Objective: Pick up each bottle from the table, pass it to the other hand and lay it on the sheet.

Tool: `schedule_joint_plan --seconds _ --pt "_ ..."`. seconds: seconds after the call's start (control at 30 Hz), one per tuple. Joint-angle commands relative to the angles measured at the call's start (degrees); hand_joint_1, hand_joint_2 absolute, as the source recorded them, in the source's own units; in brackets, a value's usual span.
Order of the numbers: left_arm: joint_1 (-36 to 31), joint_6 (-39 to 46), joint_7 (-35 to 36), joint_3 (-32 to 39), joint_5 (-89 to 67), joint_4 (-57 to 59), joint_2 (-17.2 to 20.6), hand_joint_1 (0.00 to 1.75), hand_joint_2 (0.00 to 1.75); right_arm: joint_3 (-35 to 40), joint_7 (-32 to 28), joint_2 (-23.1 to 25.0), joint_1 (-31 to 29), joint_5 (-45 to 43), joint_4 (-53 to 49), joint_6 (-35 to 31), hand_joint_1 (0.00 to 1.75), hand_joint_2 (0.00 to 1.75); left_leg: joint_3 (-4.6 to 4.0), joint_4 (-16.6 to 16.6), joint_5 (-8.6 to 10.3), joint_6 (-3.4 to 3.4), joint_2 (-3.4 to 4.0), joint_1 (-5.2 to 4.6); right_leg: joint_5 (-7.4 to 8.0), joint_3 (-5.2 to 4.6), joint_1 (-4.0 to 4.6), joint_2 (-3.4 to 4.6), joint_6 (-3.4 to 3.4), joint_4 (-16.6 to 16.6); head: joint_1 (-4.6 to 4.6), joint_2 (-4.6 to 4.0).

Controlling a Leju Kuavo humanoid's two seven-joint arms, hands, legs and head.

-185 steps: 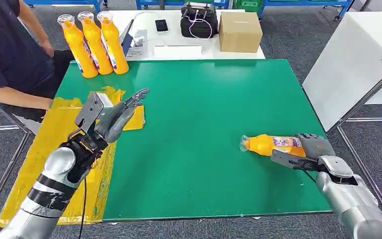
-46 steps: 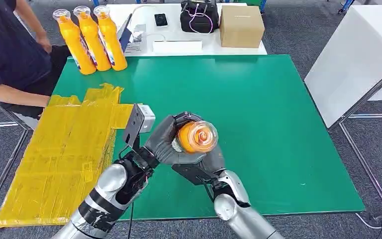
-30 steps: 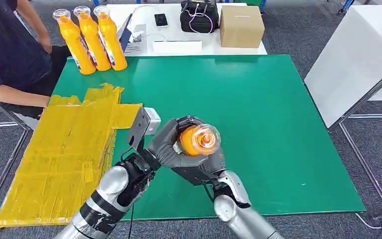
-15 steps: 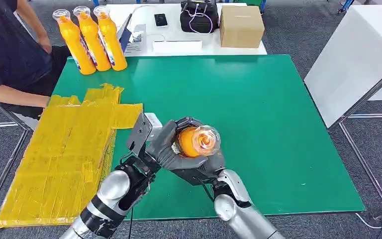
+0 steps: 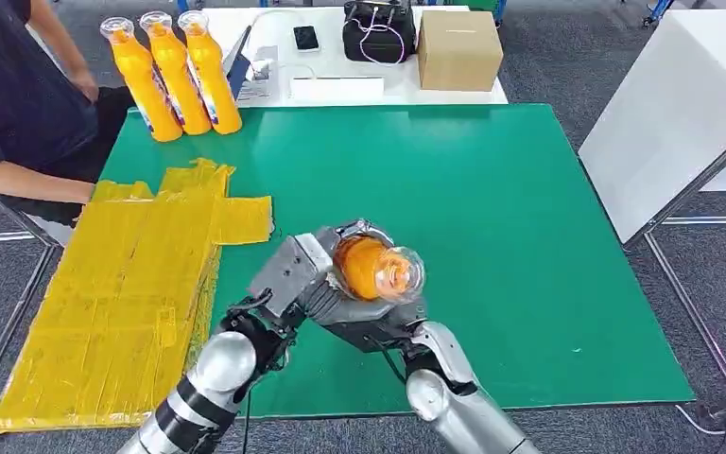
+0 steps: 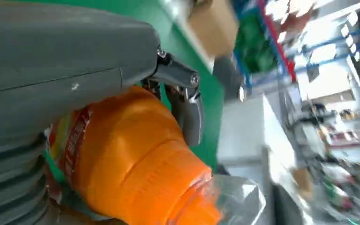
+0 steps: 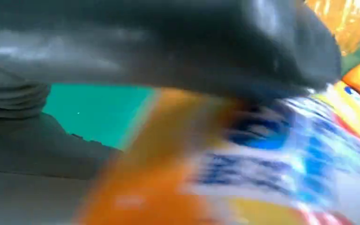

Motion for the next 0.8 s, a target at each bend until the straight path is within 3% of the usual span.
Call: schedule_joint_plan --seconds 0.03,0.47,0.57,0.8 --pt "-9.83 1.98 1.33 7.03 -27.46 4.46 4.55 1.75 1.75 1.60 1.69 -4.48 1.03 2.12 -5.66 3.80 0.00 0.00 0.15 0.06 -0.05 -0.06 0.03 0.01 -0.07 0.16 0.01 0.00 -0.05 0.07 0.00 0.00" --pt "-16.68 1.98 3.84 6.08 -43.76 20.61 4.79 1.75 1.75 -0.16 2.77 -5.79 3.81 4.27 -10.01 5.56 0.00 0.00 0.12 0.00 0.02 -0.09 -0.07 0.00 -0.06 0.09 0.00 -0.11 -0.03 0.06 0.02 0.00" --pt "-20.54 0.37 5.16 6.26 -45.25 29.37 4.66 1.75 1.75 -1.67 2.39 -5.09 6.20 4.88 -12.58 5.78 0.00 0.00 0.09 0.00 0.04 -0.09 -0.05 0.00 -0.03 0.05 0.00 -0.10 -0.04 0.07 0.00 0.00" --pt "-22.79 -1.91 7.24 6.16 -47.11 37.08 4.70 1.75 1.75 -2.91 2.49 -5.72 8.01 5.65 -15.87 5.61 0.00 0.00 0.17 0.02 -0.03 -0.10 0.02 0.01 -0.09 0.13 0.02 -0.07 -0.04 0.10 0.02 0.00"
